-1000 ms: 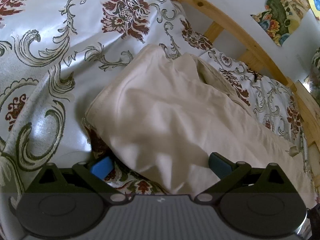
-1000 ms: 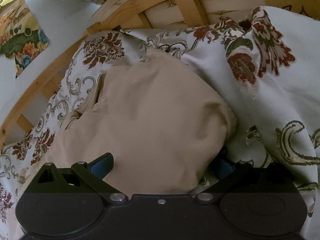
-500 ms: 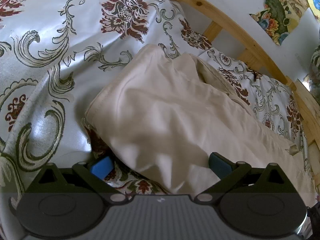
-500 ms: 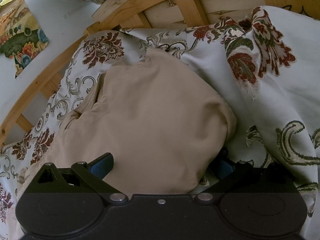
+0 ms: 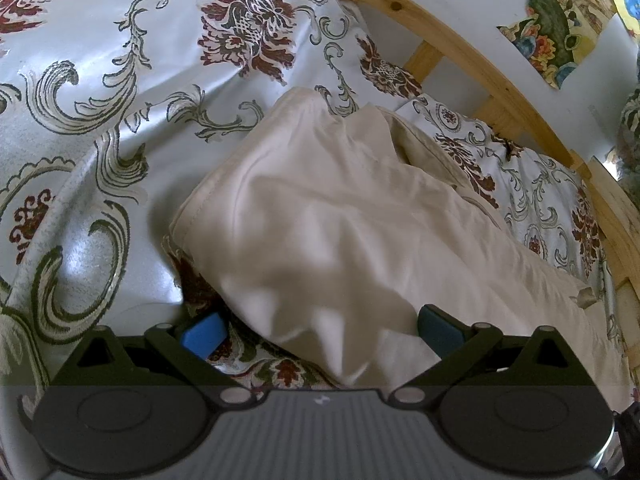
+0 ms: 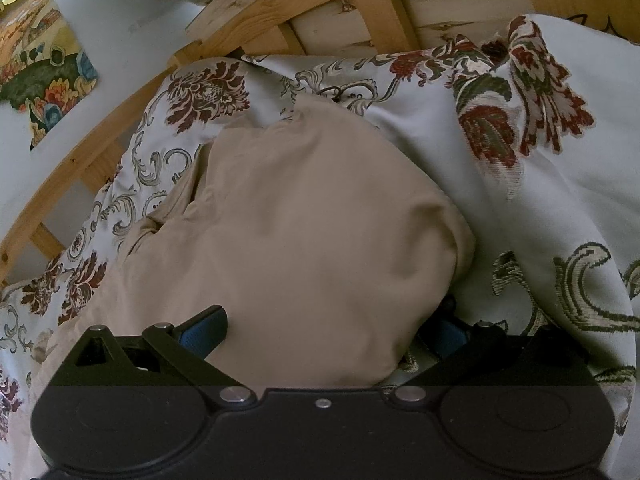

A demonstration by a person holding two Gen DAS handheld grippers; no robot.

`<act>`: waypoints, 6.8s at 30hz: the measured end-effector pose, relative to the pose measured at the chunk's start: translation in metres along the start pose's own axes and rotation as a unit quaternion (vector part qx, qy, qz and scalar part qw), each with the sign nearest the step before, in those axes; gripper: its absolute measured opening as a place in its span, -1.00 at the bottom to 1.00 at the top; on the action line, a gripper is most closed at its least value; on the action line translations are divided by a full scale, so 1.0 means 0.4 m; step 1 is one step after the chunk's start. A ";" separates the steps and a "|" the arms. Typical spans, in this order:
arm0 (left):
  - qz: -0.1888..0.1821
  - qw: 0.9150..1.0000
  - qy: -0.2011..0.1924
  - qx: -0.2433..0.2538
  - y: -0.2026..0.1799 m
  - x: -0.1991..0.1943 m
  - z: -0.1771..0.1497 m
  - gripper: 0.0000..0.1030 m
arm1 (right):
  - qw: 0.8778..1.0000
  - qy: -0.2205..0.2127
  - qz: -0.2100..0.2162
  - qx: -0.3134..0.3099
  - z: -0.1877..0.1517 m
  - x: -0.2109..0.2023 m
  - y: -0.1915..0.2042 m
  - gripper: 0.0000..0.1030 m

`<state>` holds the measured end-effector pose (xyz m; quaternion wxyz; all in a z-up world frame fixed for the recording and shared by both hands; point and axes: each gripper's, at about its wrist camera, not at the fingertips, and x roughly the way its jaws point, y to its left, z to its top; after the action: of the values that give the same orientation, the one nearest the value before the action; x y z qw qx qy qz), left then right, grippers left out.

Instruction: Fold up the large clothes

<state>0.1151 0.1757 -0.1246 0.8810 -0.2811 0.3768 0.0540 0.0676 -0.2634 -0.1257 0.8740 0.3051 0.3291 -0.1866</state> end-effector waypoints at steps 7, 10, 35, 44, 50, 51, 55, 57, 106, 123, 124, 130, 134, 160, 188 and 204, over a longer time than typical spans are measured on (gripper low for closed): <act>0.000 1.000 0.002 0.005 0.004 0.002 0.003 1.00 | 1.000 0.001 -0.002 -0.006 0.001 0.002 0.001 0.99; 0.002 1.000 0.004 -0.005 0.006 0.007 0.009 1.00 | 1.000 -0.003 -0.005 -0.012 0.000 0.004 0.005 0.99; 0.026 0.994 -0.076 -0.081 0.062 -0.111 0.095 -0.93 | 0.996 -0.084 -0.006 -0.033 0.029 -0.125 -0.021 -0.86; 0.021 0.991 -0.046 -0.126 0.143 -0.054 0.075 0.25 | 0.995 -0.083 -0.038 -0.034 0.018 -0.125 -0.010 0.33; -0.014 0.995 -0.047 -0.088 0.130 -0.027 0.062 0.76 | 0.964 -0.184 -0.037 -0.188 -0.031 -0.165 0.121 0.86; -0.015 0.996 -0.046 -0.078 0.121 -0.024 0.062 0.79 | 0.955 -0.194 -0.017 -0.226 -0.043 -0.157 0.154 0.88; -0.022 0.997 -0.043 -0.053 0.110 -0.017 0.059 0.89 | 0.906 -0.167 0.100 -0.375 -0.083 -0.083 0.299 0.89; -0.021 0.998 -0.038 -0.041 0.107 -0.015 0.064 0.89 | 0.880 -0.180 0.125 -0.421 -0.107 -0.052 0.345 0.94; -0.140 0.858 -0.084 0.487 -0.686 -0.149 -0.153 -0.98 | 0.817 0.215 0.499 0.193 0.131 -0.041 -0.150 0.50; -0.214 0.679 -0.032 0.701 -0.622 -0.206 -0.441 -0.98 | 0.870 0.128 0.438 0.185 0.155 -0.038 -0.143 0.50; -0.217 0.679 -0.026 0.701 -0.619 -0.204 -0.448 -0.98 | 0.878 0.134 0.427 0.173 0.149 -0.032 -0.135 0.40; -0.235 0.705 0.008 0.670 -0.609 -0.189 -0.429 -0.97 | 0.902 0.180 0.378 0.103 0.108 0.007 -0.087 0.11; -0.237 0.713 0.015 0.660 -0.603 -0.184 -0.430 -0.91 | 0.915 0.175 0.361 0.040 0.084 -0.008 -0.051 -0.45; -0.195 0.913 0.105 0.343 -0.421 -0.066 -0.115 0.08 | 0.891 -0.102 0.034 -0.441 0.014 -0.107 0.079 -1.00; -0.168 0.899 0.114 0.389 -0.443 -0.026 -0.151 0.09 | 0.945 0.046 0.176 -0.272 0.130 0.045 0.163 -0.94; -0.190 0.918 0.093 0.337 -0.415 -0.042 -0.117 0.00 | 0.857 -0.077 -0.015 -0.510 -0.013 0.041 0.124 -0.98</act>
<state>0.1247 0.0139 -0.0637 0.8783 -0.0376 0.3924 -0.2706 0.1031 -0.2251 -0.1195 0.9270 -0.2032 0.3139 -0.0286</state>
